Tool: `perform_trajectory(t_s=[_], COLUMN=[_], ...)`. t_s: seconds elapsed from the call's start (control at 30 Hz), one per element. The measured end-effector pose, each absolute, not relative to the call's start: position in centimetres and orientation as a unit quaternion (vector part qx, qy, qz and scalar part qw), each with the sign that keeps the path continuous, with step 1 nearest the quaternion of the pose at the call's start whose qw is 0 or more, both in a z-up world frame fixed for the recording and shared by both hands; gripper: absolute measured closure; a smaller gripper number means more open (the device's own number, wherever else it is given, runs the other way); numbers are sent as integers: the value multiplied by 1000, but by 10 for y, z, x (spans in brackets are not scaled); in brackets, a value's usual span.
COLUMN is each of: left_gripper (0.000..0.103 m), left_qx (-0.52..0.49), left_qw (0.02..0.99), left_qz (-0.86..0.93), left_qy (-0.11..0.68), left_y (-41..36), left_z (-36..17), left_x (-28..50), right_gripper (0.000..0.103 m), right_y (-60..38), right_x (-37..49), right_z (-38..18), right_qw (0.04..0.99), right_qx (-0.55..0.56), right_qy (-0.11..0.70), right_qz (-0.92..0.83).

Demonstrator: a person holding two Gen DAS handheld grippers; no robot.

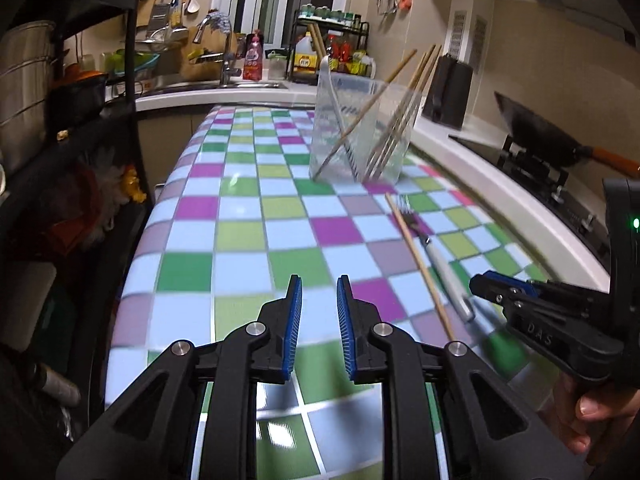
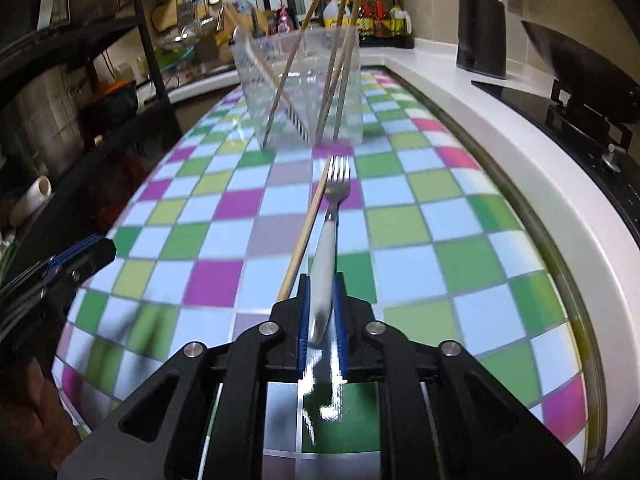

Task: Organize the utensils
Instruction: 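Lower the left tool to the last chopstick while the right tool lowers to the white fork handle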

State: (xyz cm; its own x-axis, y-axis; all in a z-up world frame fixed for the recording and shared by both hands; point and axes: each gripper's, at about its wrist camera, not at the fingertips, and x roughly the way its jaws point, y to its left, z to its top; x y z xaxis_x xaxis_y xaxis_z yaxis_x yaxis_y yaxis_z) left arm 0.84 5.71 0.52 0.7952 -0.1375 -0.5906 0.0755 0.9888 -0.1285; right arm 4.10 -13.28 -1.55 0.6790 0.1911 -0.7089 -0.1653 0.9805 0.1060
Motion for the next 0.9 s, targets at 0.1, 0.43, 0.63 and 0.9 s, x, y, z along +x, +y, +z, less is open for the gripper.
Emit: perform_trajectory(t_s=[0.1, 0.43, 0.63, 0.9], left_gripper=[85, 85, 85, 84], left_qx=[-52, -49, -56, -70], left_qw=[943, 944, 944, 929], left_qz=[-59, -66, -76, -123], left_qy=[324, 321, 318, 341], left_y=[57, 52, 47, 12], left_z=[0, -5, -8, -19], left_x=[9, -2, -4, 3], right_gripper=[78, 81, 86, 86], right_y=[-128, -120, -135, -163], right_x=[45, 46, 33, 3], right_z=[-24, -35, -34, -33], right_qw=[913, 910, 912, 920], right_qx=[14, 0, 13, 23], right_qy=[397, 407, 403, 386], right_qz=[92, 83, 79, 66])
